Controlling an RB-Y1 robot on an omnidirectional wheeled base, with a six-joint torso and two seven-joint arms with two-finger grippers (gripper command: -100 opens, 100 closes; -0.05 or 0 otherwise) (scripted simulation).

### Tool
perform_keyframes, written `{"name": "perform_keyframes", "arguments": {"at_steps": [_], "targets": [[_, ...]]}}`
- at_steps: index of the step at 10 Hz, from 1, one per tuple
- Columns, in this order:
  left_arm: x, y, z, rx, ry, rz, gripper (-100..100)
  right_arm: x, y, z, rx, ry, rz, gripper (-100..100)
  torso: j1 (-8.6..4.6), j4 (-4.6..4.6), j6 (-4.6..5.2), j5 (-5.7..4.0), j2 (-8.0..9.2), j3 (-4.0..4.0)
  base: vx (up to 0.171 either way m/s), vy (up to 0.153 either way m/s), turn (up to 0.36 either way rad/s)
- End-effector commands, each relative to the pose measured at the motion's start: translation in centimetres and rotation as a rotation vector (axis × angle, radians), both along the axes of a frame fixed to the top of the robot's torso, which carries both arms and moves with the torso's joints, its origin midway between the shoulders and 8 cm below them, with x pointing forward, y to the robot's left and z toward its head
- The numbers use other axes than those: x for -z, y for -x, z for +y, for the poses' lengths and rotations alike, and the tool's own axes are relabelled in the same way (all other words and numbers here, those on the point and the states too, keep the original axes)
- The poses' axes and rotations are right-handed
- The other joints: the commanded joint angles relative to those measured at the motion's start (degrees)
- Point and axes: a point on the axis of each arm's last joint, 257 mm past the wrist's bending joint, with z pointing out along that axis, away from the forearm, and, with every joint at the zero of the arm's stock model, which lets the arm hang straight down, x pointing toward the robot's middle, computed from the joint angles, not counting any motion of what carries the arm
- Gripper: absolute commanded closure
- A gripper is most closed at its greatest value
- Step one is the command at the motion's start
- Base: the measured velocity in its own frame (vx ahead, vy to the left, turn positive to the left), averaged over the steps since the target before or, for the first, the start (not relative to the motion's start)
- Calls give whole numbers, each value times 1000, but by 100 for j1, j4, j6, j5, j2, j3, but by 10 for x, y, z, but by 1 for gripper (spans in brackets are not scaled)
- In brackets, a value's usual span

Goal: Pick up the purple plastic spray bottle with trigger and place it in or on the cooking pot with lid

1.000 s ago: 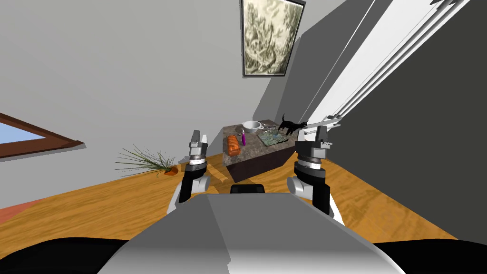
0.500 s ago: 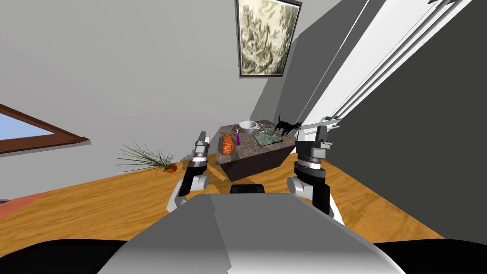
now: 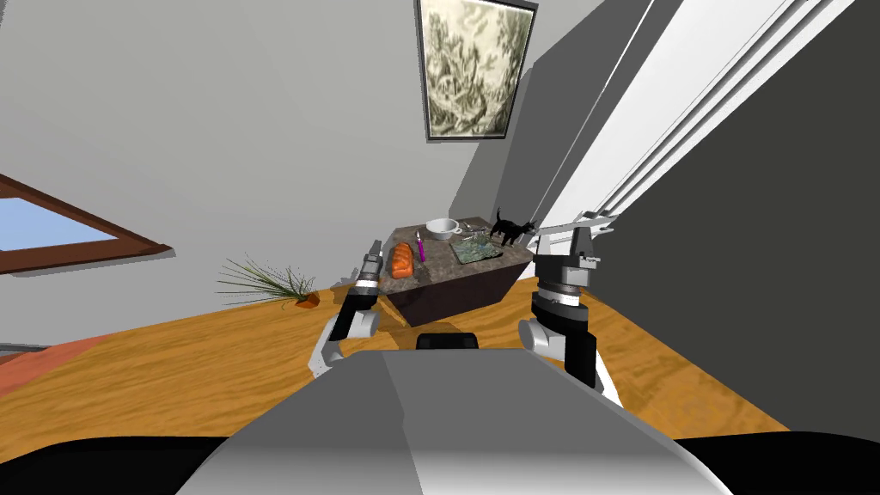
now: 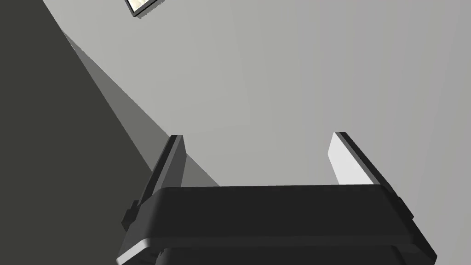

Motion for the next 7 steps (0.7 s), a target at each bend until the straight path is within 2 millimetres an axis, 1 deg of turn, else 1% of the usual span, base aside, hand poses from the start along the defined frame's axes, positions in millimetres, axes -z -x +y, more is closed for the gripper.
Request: {"name": "perform_keyframes", "arguments": {"at_steps": [1,2,4,5,6,7], "targets": [[19,-14,1,-20,-39,59,-100,0,0,0,0,0,0,0,0,0,0,0,0,0,-9,-200,80],[22,-15,1,-22,-38,72,-100,0,0,0,0,0,0,0,-11,0,0,-3,0,0,4,-147,28],[41,-29,2,-42,-94,137,-100,0,0,0,0,0,0,0,9,-3,1,1,-14,-8,32,-153,50],[45,-30,3,-44,-93,151,-100,0,0,0,0,0,0,0,-1,-4,0,-1,-17,-10,18,-128,36],[55,-38,3,-53,-125,186,-100,0,0,0,0,0,0,0,12,-3,1,1,-14,-8,20,-107,34],[56,-38,3,-54,-125,190,-100,0,0,0,0,0,0,0,20,-3,0,3,-13,-8,7,-79,31]]}}
